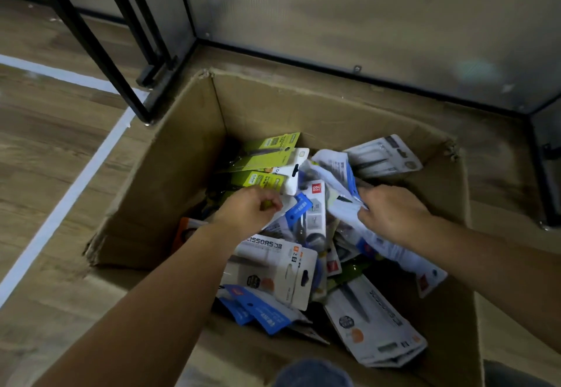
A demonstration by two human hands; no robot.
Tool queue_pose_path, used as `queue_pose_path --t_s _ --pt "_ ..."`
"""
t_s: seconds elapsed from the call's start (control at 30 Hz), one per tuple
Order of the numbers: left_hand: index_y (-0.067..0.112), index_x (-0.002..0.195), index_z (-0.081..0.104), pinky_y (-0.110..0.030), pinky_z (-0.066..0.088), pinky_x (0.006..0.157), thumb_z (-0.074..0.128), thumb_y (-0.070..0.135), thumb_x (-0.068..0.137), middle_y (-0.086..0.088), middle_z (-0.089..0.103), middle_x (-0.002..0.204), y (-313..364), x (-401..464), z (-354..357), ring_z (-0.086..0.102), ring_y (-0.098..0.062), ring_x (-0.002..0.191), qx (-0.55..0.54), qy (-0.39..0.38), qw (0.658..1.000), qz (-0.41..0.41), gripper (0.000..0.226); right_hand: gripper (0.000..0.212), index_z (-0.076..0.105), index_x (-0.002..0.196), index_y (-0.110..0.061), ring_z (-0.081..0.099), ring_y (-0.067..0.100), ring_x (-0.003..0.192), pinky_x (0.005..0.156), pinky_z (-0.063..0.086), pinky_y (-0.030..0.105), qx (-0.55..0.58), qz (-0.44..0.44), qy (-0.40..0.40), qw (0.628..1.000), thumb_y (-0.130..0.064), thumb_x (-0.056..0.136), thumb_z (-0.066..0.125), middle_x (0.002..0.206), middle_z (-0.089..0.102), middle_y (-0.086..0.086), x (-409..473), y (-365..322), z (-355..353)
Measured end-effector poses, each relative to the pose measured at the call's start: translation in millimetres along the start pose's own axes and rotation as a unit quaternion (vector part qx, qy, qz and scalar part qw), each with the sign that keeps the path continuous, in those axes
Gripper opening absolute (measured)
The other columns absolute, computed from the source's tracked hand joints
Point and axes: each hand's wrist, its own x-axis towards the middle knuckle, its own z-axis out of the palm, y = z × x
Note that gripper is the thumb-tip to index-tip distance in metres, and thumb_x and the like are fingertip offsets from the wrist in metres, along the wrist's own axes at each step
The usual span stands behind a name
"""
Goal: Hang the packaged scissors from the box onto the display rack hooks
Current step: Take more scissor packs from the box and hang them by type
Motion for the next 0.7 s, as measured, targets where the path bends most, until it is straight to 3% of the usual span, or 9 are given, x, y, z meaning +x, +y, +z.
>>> queue_pose_path --t_s 0.17,0.27,0.4,0.53,0.63,0.7 --pt "0.019 0.095 0.068 -0.028 0.047 0.077 0.058 0.013 0.09 -0.01 0.067 0.102 19.5 -23.5 -17.2 0.06 -0.022 0.089 -0.05 -0.012 0.994 -0.098 0.013 0.021 0.054 0.109 -0.007 0.058 0.032 0.094 0.072 0.043 0.032 0.01 0.022 -0.033 0.999 -0.017 0.094 0.042 0.106 0.061 0.015 -33.2 -7.4 -33.4" --pt "0.021 0.087 0.064 -0.024 0.037 0.065 0.054 0.014 0.091 -0.011 0.062 0.088 46.5 -42.9 -44.1 0.056 -0.027 0.077 -0.099 0.0 0.985 -0.142 0.013 0.026 0.052 0.116 -0.01 0.057 0.032 0.099 0.07 0.041 0.031 -0.011 0.024 -0.062 0.998 -0.017 0.095 0.041 0.11 0.06 0.014 -47.2 -17.1 -68.0" --pt "0.012 0.092 0.069 -0.022 0.032 0.051 0.052 0.01 0.089 0.002 0.048 0.064 99.3 -73.3 -85.9 0.043 -0.017 0.059 -0.154 0.002 0.975 -0.16 0.017 0.026 0.054 0.117 -0.01 0.058 0.029 0.101 0.07 0.038 0.028 -0.009 0.047 -0.104 0.993 -0.016 0.094 0.043 0.114 0.06 0.014 -77.2 -18.9 -129.4" --pt "0.008 0.083 0.068 -0.022 0.031 0.053 0.054 0.001 0.085 -0.017 0.056 0.07 154.2 -111.9 -124.4 0.044 -0.037 0.061 -0.243 0.016 0.947 -0.211 0.016 0.025 0.056 0.114 -0.005 0.056 0.032 0.103 0.079 0.043 0.03 0.049 0.087 -0.105 0.989 -0.013 0.093 0.045 0.115 0.059 0.018 -117.7 -21.3 -208.6" --pt "0.01 0.065 0.059 -0.021 0.036 0.051 0.055 -0.001 0.086 -0.014 0.054 0.068 202.7 -146.7 -153.7 0.05 -0.022 0.058 -0.306 -0.006 0.916 -0.26 0.024 0.023 0.057 0.106 -0.002 0.055 0.032 0.106 0.076 0.039 0.029 0.086 0.109 -0.066 0.988 -0.015 0.091 0.046 0.115 0.059 0.021 -152.0 -31.2 -277.9" --pt "0.012 0.065 0.053 -0.015 0.035 0.044 0.056 0.01 0.091 -0.009 0.054 0.06 242.4 -171.5 -182.4 0.051 -0.014 0.042 -0.378 -0.036 0.876 -0.297 0.026 0.02 0.056 0.098 -0.001 0.055 0.031 0.103 0.069 0.032 0.028 0.116 0.115 -0.04 0.986 -0.016 0.091 0.046 0.111 0.059 0.021 -176.6 -41.8 -330.9"
